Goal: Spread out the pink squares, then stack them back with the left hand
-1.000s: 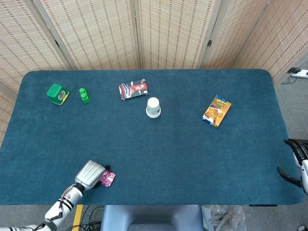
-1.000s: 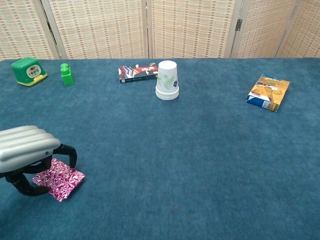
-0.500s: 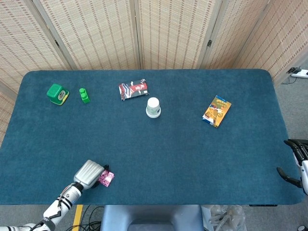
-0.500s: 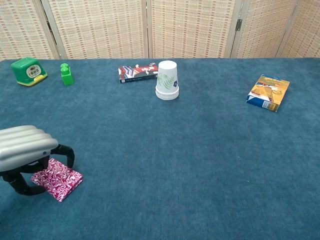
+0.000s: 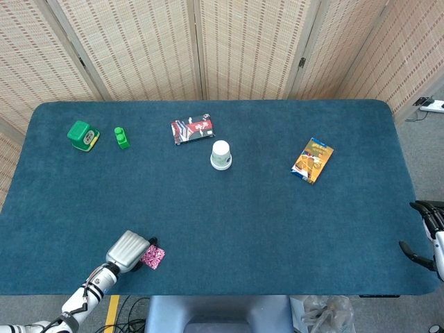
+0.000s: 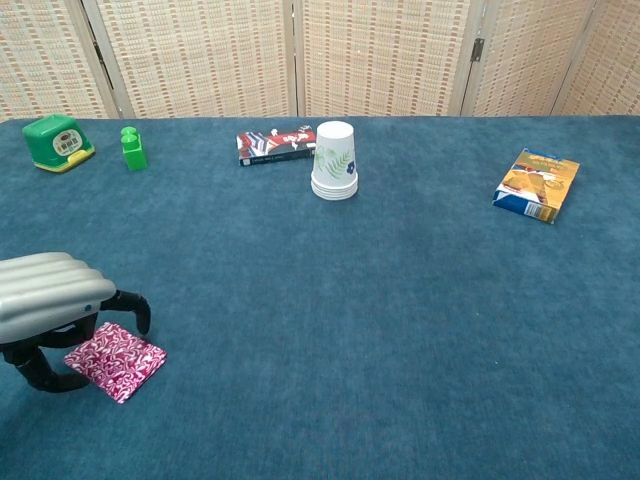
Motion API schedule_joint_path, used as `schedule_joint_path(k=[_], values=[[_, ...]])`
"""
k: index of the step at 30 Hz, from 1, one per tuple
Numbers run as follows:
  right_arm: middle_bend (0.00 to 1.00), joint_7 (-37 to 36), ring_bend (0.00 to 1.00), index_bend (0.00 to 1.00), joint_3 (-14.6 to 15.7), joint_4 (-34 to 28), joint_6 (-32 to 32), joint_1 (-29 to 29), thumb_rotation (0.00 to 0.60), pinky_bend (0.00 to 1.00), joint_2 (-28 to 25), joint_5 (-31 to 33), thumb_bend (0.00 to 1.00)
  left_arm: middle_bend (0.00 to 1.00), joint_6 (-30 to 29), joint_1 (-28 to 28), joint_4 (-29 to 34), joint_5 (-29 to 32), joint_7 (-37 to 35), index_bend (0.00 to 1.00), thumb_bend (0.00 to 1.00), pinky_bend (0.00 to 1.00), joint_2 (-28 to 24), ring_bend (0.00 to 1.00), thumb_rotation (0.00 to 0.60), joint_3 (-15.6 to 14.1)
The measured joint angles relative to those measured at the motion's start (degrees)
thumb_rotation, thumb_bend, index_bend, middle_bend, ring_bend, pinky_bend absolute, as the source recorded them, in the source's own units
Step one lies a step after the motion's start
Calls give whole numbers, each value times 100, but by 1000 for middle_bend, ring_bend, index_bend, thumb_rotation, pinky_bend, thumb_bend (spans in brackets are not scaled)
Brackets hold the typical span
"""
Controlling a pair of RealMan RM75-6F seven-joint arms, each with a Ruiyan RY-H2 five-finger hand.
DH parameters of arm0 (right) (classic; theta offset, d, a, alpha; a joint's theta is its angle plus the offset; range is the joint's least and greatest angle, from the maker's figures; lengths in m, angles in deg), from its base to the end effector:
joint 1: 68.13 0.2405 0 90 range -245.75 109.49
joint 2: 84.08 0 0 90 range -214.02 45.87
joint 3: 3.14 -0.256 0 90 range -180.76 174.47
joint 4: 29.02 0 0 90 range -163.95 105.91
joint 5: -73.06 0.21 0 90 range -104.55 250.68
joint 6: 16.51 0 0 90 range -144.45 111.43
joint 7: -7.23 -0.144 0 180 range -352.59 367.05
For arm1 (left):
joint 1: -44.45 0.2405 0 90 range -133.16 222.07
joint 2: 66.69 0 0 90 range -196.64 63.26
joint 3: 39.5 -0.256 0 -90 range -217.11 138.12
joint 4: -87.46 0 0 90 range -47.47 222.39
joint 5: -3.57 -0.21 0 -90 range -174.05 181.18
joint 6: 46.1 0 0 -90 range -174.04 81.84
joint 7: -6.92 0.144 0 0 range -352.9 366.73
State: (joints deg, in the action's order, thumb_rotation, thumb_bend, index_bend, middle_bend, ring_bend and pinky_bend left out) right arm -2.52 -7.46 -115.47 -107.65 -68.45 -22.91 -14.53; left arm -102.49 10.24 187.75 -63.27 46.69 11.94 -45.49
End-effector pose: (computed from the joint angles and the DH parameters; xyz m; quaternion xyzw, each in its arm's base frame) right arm -0.3357 -0.1571 0.2023 0.5576 -0.3695 0.4143 0.6172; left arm -0.2082 0.2371 -0.0075 -0.8502 -0.2973 -0.1951 0.3883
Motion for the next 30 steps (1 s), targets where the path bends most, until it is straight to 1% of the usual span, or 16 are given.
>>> schedule_joint_path(k=[4, 8, 13, 16, 18, 19, 21, 23, 25, 26, 28, 30], values=[[212, -21, 214, 163, -4, 24, -3, -1, 600, 284, 6, 5, 250, 985, -14, 1, 88, 17, -52, 289, 296, 1000, -52, 908, 600, 26], [213, -17, 215, 163, -6, 19, -5, 5, 600, 284, -11, -10, 250, 956, -139, 47, 220, -51, -414, 292, 296, 1000, -168, 875, 600, 148], [213, -22, 214, 163, -14, 6, 25, 37, 600, 284, -69, -32, 250, 900, -670, 216, 342, -203, -951, 323, 297, 999, -408, 803, 600, 423], [213, -30, 214, 163, -6, -2, 116, 85, 600, 284, -154, -56, 250, 839, -1078, 373, 412, -208, -1232, 343, 296, 966, -671, 731, 600, 647], [208, -26, 213, 163, 8, -14, 194, 123, 600, 284, -216, -81, 254, 796, -1333, 500, 441, -173, -1354, 346, 296, 909, -884, 676, 600, 775], [196, -52, 201, 163, 21, -27, 248, 148, 600, 281, -256, -103, 258, 757, -1434, 559, 445, -158, -1396, 345, 296, 847, -963, 624, 600, 815], [163, -143, 152, 161, 46, -46, 318, 185, 600, 260, -315, -138, 264, 655, -1625, 714, 445, -132, -1531, 337, 296, 717, -1117, 504, 600, 871], [146, -296, 106, 149, 85, -70, 440, 240, 600, 229, -410, -193, 266, 513, -1714, 844, 433, -116, -1669, 316, 296, 573, -1245, 367, 600, 888], [144, -414, 99, 142, 120, -84, 557, 317, 600, 220, -514, -255, 266, 414, -1823, 936, 395, -133, -1753, 292, 297, 476, -1297, 281, 600, 889], [143, -428, 98, 140, 127, -88, 580, 347, 600, 217, -534, -275, 268, 374, -1942, 1014, 349, -175, -1807, 282, 296, 427, -1311, 247, 600, 885], [143, -439, 99, 140, 140, -94, 592, 376, 600, 214, -539, -316, 270, 341, -2176, 1152, 254, -283, -1890, 272, 296, 377, -1311, 225, 600, 869], [143, -445, 98, 140, 154, -99, 592, 391, 600, 211, -533, -357, 270, 328, -2511, 1345, 119, -465, -1986, 268, 297, 359, -1291, 221, 600, 834]])
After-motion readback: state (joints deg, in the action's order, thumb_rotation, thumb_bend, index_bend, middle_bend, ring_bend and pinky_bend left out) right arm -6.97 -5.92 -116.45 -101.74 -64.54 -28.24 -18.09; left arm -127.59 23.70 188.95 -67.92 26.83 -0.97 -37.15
